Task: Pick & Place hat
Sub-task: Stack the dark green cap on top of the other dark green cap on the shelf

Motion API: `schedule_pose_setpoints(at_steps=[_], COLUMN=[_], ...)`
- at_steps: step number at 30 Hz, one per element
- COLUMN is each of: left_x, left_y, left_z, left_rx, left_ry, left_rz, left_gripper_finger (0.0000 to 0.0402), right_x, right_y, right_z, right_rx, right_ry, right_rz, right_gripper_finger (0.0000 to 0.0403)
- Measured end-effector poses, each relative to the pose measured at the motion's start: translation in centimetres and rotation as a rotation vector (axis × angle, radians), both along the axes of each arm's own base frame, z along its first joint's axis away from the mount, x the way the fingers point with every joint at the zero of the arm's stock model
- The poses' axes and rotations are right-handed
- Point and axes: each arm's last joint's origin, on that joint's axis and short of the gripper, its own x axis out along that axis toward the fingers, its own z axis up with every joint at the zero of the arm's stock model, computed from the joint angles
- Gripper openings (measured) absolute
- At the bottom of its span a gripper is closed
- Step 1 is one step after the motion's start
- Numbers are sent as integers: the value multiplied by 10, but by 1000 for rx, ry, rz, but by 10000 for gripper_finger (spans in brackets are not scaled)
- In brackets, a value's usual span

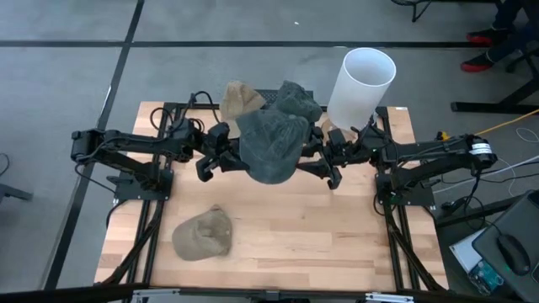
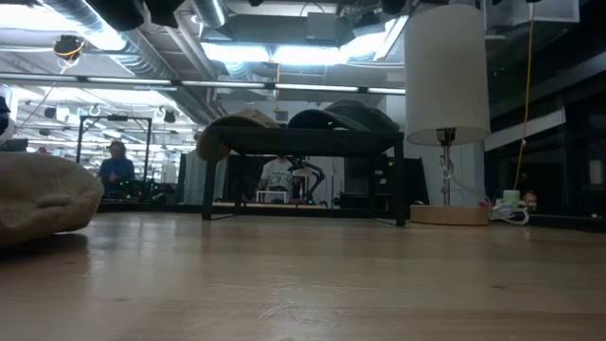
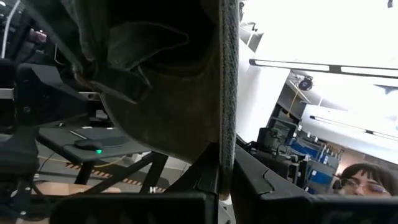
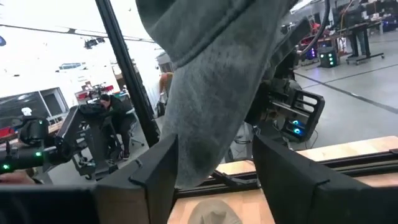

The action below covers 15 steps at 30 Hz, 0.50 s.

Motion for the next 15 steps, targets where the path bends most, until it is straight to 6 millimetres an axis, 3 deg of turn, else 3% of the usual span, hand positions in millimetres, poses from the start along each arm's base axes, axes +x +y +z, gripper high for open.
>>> schedule_pose_setpoints(at_steps=[4, 12, 15], left_x=[0, -1, 0], left_y=[4, 10, 11], left_z=[0, 1, -1], left_rx=[0, -10, -2], left_ry=[-1, -8, -1], left_rz=[15, 79, 91], left_gripper_finger=[13, 25, 34], right_x=[0, -1, -1], right_y=[0, 1, 1], right_z=[0, 2, 2], right_rx=[11, 3, -19], right_ry=[1, -11, -14], right_rz=[2, 24, 27], right_gripper_finger=[182, 31, 17])
